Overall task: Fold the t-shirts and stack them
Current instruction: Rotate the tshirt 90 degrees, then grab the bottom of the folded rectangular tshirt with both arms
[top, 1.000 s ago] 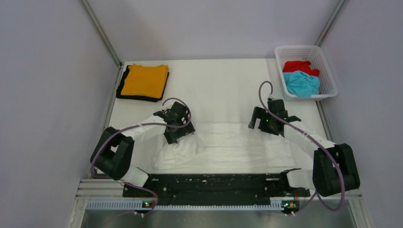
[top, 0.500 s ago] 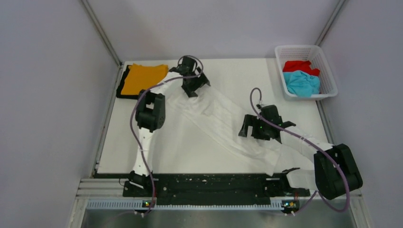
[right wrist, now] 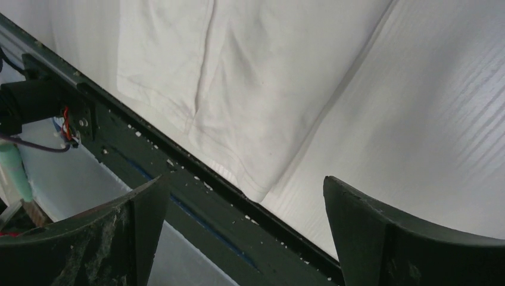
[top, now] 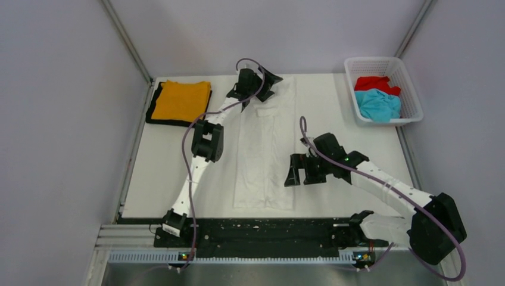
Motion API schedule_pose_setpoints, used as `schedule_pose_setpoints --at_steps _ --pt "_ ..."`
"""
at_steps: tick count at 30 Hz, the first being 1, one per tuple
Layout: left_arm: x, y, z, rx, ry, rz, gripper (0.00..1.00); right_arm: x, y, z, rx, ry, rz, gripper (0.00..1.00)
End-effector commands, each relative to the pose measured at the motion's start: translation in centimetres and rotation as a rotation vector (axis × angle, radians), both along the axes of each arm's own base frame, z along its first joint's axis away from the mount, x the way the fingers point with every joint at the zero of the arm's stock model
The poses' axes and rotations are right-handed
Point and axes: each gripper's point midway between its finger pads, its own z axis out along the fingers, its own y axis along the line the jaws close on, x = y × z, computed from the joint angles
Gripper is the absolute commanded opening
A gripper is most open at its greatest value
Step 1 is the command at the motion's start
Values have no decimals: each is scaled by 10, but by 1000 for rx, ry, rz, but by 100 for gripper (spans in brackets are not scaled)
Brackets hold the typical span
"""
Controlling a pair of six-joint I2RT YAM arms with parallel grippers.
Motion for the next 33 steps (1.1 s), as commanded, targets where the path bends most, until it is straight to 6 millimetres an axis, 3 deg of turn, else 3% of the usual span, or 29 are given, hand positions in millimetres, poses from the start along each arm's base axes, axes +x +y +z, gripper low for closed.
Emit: schedule_pose_setpoints --at_steps 1,3,5,8,10,12,14,17,19,20,25,29,33 --pt "9 6 3 29 -38 63 99 13 -9 14 -50 -67 -69 99" --pt "13 15 12 59 -52 82 99 12 -9 17 -40 -79 -70 99" --pt "13 22 34 79 -73 84 99 11 -9 20 -25 -95 -60 99" --pt "0 23 117 85 -193 38 99 8 -14 20 -33 -113 -58 99" --pt "-27 21 178 90 -269 -46 99 4 -15 21 -26 -114 -55 99" --pt "-68 25 233 125 -324 -116 99 4 -19 17 -34 -103 -99 99" --pt "-116 38 258 229 -336 -133 99 3 -20 10 -41 -67 -141 99" --pt "-195 71 249 495 -313 -57 99 -1 -19 -3 -71 -16 -137 98" --pt "-248 99 222 619 -276 -2 99 -1 -16 -9 -89 -16 -120 96" --pt "-272 113 207 648 -251 22 99 -1 -13 -10 -91 -24 -107 93" --pt "-382 172 97 666 30 50 99 -12 1 -21 -153 -57 -54 91" --pt "-448 181 40 585 153 7 99 -36 18 -34 -176 -48 5 87" --pt "-487 167 4 512 235 -95 97 -48 19 -48 -223 -36 -11 84"
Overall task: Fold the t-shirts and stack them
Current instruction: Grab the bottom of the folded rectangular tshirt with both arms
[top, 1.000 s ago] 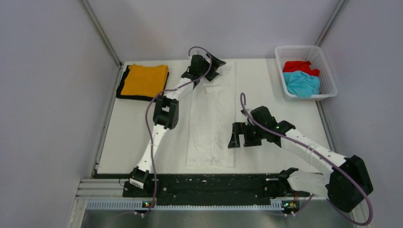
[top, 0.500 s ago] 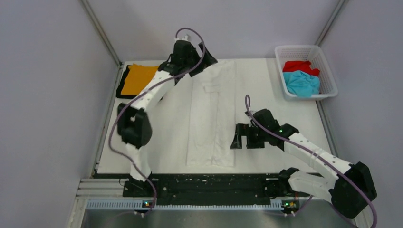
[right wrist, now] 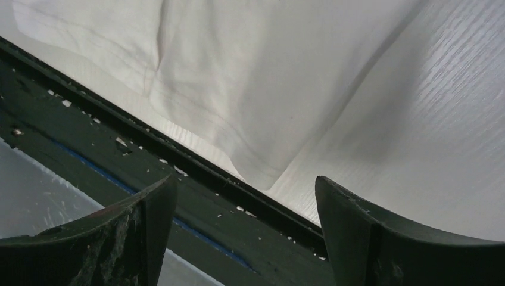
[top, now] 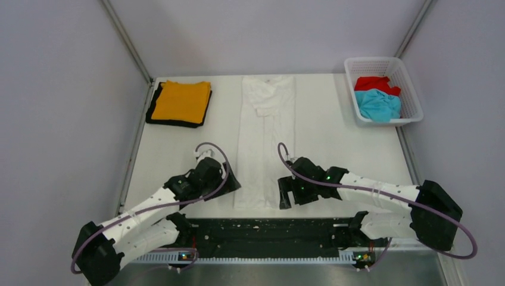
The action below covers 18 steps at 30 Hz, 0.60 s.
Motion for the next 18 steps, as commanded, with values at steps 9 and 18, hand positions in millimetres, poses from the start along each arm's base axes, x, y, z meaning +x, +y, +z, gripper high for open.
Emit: schedule_pose_setpoints --at_steps 9,18 --pt "-65 -21 -72 -20 286 -72 60 0 6 -27 -8 -8 -137 65" --pt "-73 -23 -81 16 321 -101 22 -12 0 -37 -29 44 -123 37"
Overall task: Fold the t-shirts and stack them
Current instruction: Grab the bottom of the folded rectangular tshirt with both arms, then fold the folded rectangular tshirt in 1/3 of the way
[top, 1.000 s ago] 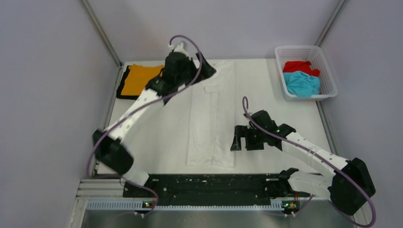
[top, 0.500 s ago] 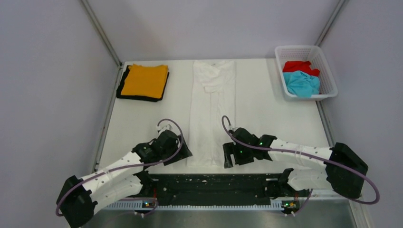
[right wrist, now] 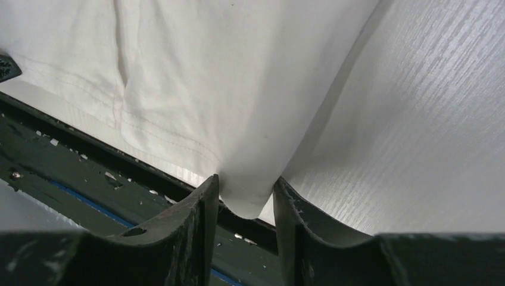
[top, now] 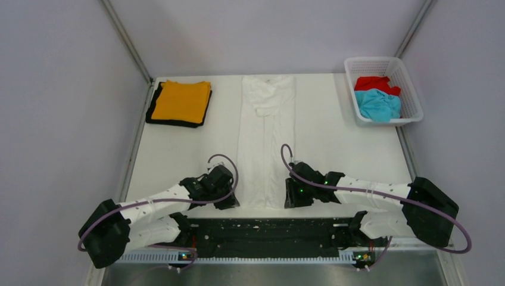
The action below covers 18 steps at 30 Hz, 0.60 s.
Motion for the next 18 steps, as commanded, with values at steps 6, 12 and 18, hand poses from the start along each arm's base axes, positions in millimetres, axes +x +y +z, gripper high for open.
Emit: schedule_pose_setpoints --at_steps 6,12,18 --pt "1 -8 1 -19 -4 -6 0 -11 -3 -7 -9 27 35 3" --pt "17 -23 31 -86 -98 -17 0 9 8 18 28 -75 33 0" --pt "69 -21 76 -14 -315 62 0 50 21 48 54 -169 5 0"
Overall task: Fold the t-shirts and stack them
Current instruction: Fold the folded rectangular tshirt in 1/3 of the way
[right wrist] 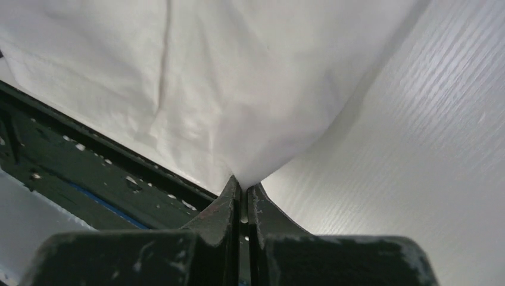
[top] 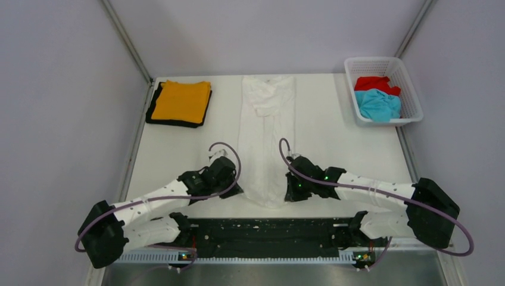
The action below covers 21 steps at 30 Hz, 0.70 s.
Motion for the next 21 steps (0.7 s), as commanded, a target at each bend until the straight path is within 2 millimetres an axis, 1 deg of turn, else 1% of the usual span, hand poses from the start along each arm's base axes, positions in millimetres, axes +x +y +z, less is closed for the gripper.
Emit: schedule_pose_setpoints --at_steps 1,3,4,7,10,11,13,16,21 --pt "56 -14 56 -14 -254 54 0 53 18 43 59 -155 -39 0" --pt "77 -20 76 -20 -310 69 0 78 17 57 64 -212 -76 0" --pt "87 -20 78 -3 -317 79 0 91 17 66 71 -239 -96 0" --pt "119 -23 95 -12 -343 87 0 127 14 86 80 -302 -154 0" --pt "154 -21 104 -28 -351 99 0 158 14 103 106 -340 -187 0" --pt "166 -20 106 -30 -353 96 0 167 11 103 101 -342 -200 0" --pt "189 -20 111 -25 -363 75 0 188 9 113 101 -367 -215 0" --pt "221 -20 114 22 -360 53 0 215 7 115 96 -388 -225 0" --pt "265 -13 104 86 -347 65 0 256 4 109 95 -408 -266 0"
